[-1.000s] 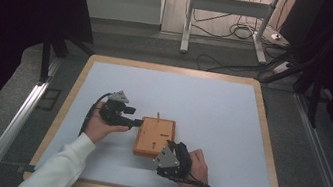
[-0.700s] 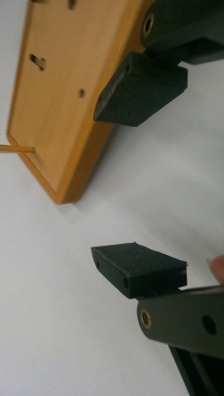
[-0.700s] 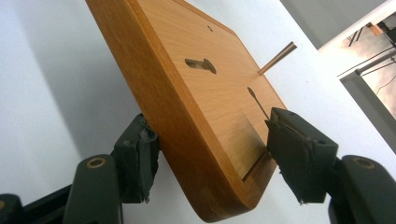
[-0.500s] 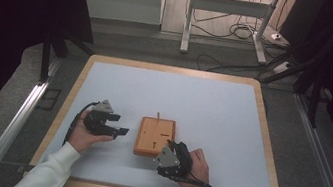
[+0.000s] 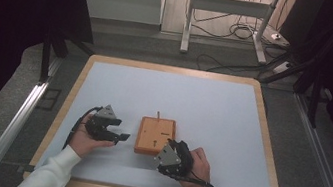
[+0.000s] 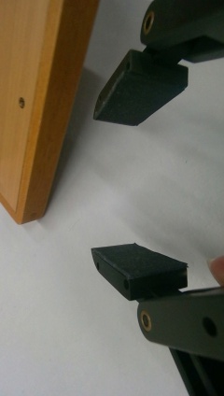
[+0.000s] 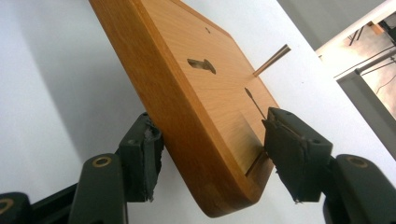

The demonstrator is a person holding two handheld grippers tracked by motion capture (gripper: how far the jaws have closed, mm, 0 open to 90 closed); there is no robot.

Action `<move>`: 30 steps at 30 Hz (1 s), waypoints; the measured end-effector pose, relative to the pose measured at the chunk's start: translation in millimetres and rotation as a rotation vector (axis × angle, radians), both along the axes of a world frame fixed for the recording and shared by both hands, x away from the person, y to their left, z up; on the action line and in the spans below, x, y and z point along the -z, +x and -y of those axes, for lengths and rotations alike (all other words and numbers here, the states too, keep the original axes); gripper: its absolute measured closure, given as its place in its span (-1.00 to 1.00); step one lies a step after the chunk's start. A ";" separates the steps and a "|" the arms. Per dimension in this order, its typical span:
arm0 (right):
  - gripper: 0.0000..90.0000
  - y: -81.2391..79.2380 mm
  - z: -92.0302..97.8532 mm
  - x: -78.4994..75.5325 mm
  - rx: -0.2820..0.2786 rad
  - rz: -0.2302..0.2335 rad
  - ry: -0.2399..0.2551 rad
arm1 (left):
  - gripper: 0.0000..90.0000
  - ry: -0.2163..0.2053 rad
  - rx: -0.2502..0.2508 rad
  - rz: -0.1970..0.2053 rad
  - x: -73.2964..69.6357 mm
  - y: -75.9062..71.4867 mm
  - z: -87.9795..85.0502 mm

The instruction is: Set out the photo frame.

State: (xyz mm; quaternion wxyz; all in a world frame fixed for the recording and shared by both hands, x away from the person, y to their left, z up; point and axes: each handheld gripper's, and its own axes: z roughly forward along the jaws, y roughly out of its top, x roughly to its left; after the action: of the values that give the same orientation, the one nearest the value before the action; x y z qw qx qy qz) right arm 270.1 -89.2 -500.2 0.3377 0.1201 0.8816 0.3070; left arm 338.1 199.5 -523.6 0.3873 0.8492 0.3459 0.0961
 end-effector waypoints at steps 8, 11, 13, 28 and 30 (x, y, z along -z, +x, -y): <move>-0.04 3.0 -0.4 -8.8 0.005 0.002 0.006 | -0.35 -0.031 -0.002 -0.029 2.1 -0.7 -2.7; 0.00 4.9 -0.2 -14.1 0.006 0.005 0.008 | -0.35 -0.034 0.001 -0.032 2.3 -1.1 -2.4; 0.02 6.4 -0.3 -16.8 0.005 0.003 0.005 | -0.35 -0.032 0.003 -0.034 2.9 -1.3 -1.7; 0.14 19.0 -2.9 -34.8 -0.005 -0.007 -0.019 | -0.37 -0.030 -0.004 -0.063 7.2 0.4 -2.0; 0.16 20.8 -3.3 -37.2 -0.010 -0.007 -0.021 | -0.37 -0.028 -0.003 -0.064 7.4 0.4 -1.9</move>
State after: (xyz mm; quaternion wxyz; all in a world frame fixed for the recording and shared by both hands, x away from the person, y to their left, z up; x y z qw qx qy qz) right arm 290.9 -85.9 -463.0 0.3342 0.1132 0.8866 0.2991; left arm 338.6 201.3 -531.0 0.3876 0.8458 0.3608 0.0648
